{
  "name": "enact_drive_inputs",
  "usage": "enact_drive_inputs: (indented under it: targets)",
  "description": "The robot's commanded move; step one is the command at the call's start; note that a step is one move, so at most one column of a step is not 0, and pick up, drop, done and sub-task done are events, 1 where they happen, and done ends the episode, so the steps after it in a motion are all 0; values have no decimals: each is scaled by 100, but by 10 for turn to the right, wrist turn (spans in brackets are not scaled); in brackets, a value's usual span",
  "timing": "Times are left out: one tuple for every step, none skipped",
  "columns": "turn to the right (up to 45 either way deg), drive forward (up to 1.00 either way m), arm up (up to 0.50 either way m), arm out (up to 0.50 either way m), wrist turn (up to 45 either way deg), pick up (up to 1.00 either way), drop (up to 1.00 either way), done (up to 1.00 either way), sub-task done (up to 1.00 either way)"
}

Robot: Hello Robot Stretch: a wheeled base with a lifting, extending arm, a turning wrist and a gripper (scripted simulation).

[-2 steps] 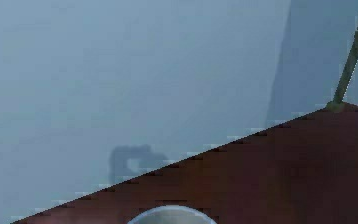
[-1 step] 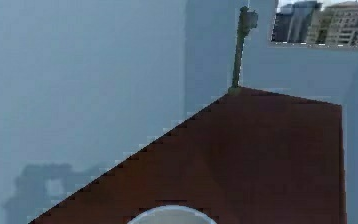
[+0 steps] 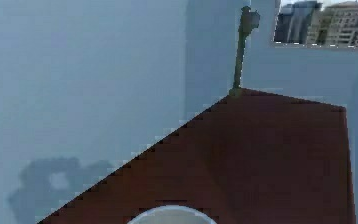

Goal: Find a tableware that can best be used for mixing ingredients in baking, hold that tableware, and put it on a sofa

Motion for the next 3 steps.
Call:
enact_drive_inputs:
  targets:
    - [-450, 0, 0, 0, 0, 0, 0, 0, 0]
    - [-390, 0, 0, 0, 0, 0, 0, 0, 0]
    - [0, 40, 0, 0, 0, 0, 0, 0, 0]
